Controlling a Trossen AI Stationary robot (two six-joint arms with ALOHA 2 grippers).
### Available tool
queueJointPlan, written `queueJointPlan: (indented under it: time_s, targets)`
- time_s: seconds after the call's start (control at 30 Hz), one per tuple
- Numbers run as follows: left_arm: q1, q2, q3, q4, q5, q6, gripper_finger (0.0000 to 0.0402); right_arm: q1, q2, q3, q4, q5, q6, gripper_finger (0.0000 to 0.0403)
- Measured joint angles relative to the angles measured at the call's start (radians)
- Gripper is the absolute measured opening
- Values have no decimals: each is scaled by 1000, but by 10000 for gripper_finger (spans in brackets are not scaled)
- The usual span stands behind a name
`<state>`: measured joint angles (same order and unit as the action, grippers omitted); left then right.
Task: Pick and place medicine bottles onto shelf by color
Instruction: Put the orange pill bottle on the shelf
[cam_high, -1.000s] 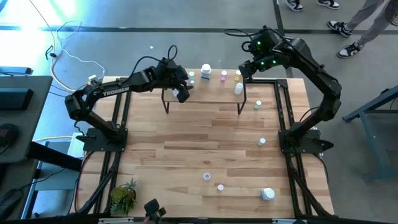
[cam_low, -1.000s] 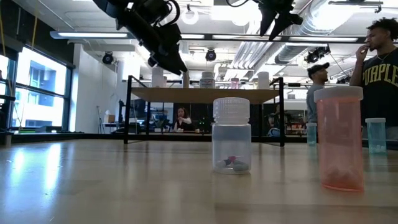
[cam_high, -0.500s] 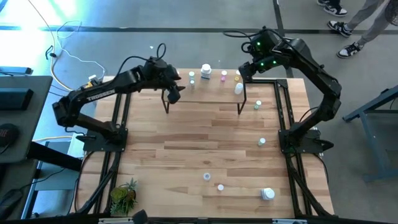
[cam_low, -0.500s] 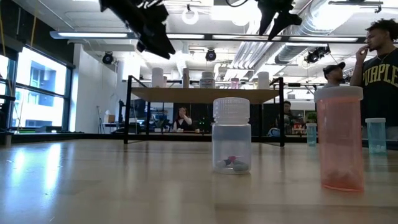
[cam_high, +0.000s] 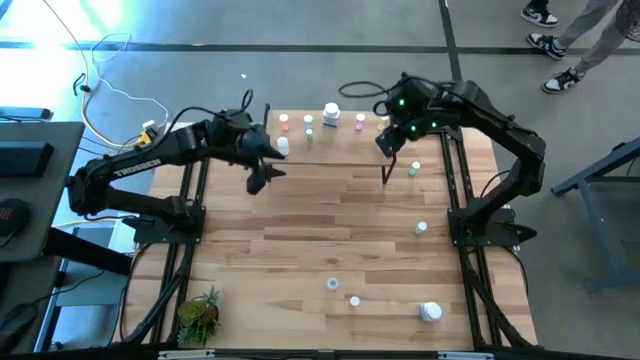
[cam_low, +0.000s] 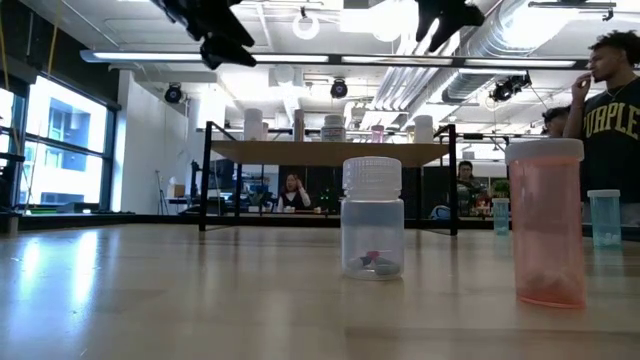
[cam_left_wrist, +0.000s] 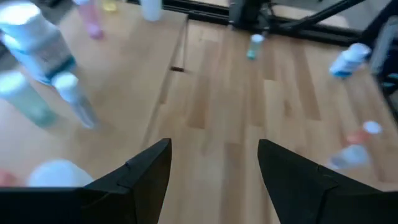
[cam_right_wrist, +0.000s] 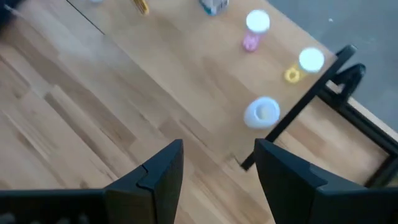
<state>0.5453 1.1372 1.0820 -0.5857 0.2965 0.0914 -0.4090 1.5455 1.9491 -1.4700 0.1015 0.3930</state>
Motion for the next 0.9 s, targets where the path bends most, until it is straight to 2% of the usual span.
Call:
queueJointPlan:
  time_s: [0.27, 0.5, 0.7, 0.9]
  targets:
    - [-44, -87, -132, 15, 15, -36, 227, 173, -1, -15, -78, 111, 179, 188]
    - [-81, -145, -161, 14, 15, -39, 227, 294, -47, -271, -68, 112, 367, 188]
    - [-91, -167, -161, 15, 15, -47, 227, 402, -104, -465, 86, 10, 535, 188]
    - [-91, -168, -161, 14, 15, -46, 227, 538, -116, -558, 290, -36, 655, 188]
